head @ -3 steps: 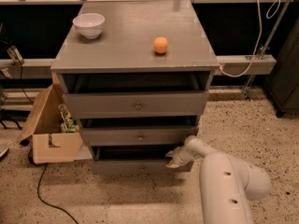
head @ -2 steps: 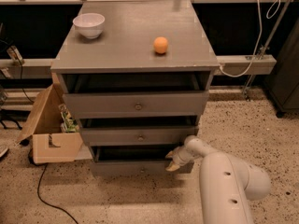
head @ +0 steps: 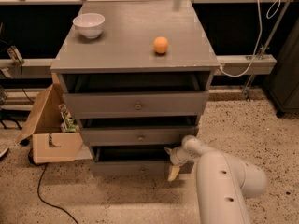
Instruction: Open bottom drawer
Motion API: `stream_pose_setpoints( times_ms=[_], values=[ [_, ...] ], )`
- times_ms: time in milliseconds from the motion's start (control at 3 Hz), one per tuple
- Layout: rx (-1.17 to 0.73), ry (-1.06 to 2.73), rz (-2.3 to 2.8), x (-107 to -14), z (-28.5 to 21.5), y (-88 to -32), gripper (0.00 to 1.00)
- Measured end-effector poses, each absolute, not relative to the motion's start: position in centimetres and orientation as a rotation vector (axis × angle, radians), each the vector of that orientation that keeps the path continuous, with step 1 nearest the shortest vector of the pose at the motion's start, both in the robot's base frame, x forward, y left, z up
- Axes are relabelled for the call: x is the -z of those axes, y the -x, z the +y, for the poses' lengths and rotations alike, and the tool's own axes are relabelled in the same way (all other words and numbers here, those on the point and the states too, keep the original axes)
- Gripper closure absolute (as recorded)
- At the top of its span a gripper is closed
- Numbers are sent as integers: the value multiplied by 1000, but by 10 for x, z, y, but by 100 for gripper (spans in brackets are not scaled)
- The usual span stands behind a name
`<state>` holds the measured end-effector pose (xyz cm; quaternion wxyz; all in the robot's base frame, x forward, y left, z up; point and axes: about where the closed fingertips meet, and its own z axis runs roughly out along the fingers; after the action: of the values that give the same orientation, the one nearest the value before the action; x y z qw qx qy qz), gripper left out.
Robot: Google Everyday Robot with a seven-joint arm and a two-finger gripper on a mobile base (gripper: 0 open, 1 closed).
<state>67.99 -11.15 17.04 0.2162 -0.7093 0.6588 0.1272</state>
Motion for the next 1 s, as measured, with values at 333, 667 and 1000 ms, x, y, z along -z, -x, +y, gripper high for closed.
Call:
stream_pose_setpoints(
  times_ms=[333, 667, 1000],
  values=[
    [-406, 1990, 1828, -162, -105, -675, 0],
    [-470, 2004, 1848, -153, -101, -664, 0],
    [-497, 2017, 1860, -149, -99, -656, 0]
  ],
)
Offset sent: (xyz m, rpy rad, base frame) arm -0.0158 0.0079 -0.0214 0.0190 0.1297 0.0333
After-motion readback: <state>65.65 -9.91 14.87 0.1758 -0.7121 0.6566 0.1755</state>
